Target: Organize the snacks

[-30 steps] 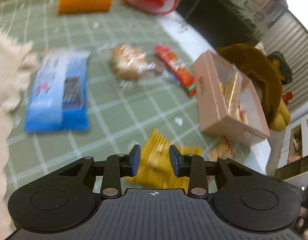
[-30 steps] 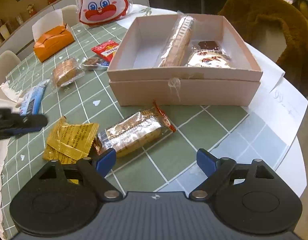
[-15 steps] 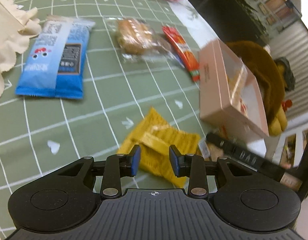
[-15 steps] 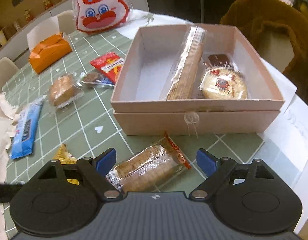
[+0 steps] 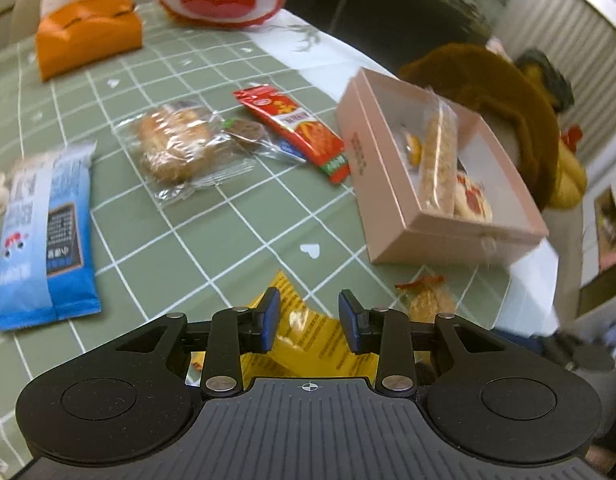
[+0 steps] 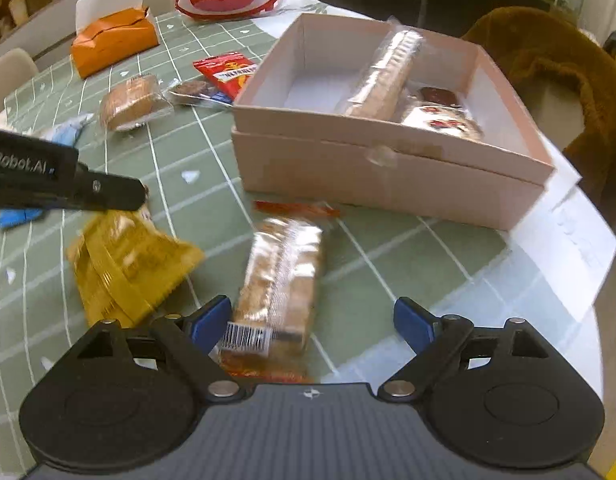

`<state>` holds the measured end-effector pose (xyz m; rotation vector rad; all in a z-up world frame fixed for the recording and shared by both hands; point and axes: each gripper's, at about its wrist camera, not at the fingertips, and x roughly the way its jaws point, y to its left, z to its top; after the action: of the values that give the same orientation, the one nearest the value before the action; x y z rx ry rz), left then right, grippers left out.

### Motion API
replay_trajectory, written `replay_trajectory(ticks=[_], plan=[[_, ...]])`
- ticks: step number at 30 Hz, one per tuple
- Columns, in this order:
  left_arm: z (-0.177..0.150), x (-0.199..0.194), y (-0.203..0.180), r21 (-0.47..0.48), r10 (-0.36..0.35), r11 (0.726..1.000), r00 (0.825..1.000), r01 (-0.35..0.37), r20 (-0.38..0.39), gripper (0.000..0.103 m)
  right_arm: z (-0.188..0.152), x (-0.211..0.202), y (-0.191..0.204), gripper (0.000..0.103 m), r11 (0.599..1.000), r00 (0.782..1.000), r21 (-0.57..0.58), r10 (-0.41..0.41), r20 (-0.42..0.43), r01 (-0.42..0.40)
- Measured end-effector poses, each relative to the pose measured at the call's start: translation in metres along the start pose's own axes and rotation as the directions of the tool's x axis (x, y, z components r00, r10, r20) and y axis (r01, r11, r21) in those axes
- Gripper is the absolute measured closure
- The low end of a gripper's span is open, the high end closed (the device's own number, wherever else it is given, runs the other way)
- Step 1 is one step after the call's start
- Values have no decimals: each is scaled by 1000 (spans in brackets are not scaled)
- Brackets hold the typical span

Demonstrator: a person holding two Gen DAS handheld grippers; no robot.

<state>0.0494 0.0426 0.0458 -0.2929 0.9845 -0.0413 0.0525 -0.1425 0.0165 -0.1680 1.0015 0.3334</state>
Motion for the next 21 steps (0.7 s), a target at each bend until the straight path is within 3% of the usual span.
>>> replay_trajectory(ticks=[3, 5, 8, 12, 21], plan=[[-6, -6, 0, 32, 22, 999, 1000, -22, 0, 66, -6, 1, -16, 1, 999, 1000, 42, -16, 2, 16], [-8, -10, 7, 11, 35, 999, 999, -35, 0, 66, -6, 2, -24, 0, 997, 999, 73, -33, 13, 32], [-8, -13, 27, -93, 30, 995, 1000, -31, -9, 66, -6, 3, -27, 0, 995, 999, 86, -43, 26, 41], [-6, -13, 49, -264, -46, 964, 998, 34, -37, 66, -11, 2, -25, 0, 994, 996, 98, -57, 66, 50], [2, -18, 29, -218, -97, 971, 995, 93, -9, 66, -20, -1, -24, 0, 994, 993, 100, -63, 102, 52]])
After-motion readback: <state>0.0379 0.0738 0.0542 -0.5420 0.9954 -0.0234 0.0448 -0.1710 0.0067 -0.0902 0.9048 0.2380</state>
